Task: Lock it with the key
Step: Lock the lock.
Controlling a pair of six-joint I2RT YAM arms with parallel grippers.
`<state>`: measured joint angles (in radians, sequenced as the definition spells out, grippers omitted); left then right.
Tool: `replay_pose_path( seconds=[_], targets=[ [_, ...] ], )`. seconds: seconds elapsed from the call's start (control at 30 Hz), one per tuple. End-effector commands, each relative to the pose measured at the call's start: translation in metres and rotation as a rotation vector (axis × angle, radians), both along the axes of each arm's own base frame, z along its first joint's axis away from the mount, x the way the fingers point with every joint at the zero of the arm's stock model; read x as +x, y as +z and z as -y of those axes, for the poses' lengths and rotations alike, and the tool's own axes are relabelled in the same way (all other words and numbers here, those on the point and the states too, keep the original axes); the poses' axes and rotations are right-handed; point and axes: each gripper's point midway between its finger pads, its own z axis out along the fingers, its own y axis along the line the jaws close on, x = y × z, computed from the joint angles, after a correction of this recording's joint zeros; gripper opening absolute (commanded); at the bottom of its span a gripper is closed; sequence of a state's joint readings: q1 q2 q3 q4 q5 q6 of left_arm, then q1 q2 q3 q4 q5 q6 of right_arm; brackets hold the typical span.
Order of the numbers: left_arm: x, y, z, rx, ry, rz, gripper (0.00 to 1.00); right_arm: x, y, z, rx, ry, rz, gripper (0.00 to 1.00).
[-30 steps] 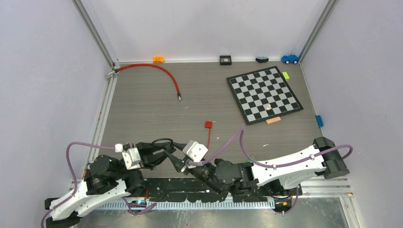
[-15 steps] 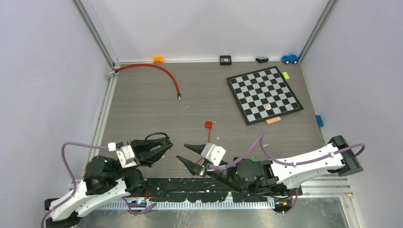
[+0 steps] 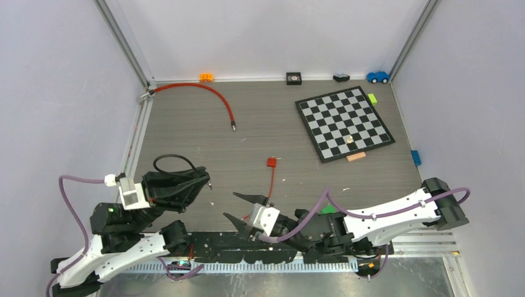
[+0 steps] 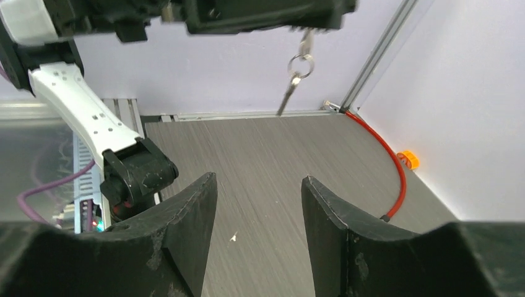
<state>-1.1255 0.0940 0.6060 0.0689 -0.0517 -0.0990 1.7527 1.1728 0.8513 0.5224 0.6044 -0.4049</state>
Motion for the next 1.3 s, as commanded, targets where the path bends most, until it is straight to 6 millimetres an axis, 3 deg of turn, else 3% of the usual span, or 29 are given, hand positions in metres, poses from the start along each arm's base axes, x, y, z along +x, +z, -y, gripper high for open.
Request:
replay_pose_path(
  seconds=[0.0, 0.27, 0.4, 0.67, 1.27],
  targets=[
    [-0.007, 0.045, -0.016, -0.149, -0.034, -0.026, 0.0, -0.009, 0.037, -0.01, 0.059, 0.037, 0.104, 0.58],
    [-0.031, 0.064, -0.011, -0.175, -0.148, 0.073, 0.0, -0.011, 0.085, -0.011, 0.179, 0.033, 0.197, 0.53],
    [-0.034, 0.067, -0.011, -0.209, -0.176, 0.066, 0.0, -0.01, 0.107, -0.01, 0.236, 0.014, 0.23, 0.5],
    [-0.036, 0.065, -0.01, -0.208, -0.186, 0.071, 0.0, -0.011, 0.116, -0.024, 0.253, -0.013, 0.263, 0.42],
    [-0.037, 0.058, -0.006, -0.179, -0.196, 0.07, 0.0, -0.003, 0.126, -0.035, 0.26, -0.094, 0.295, 0.41]
  ],
)
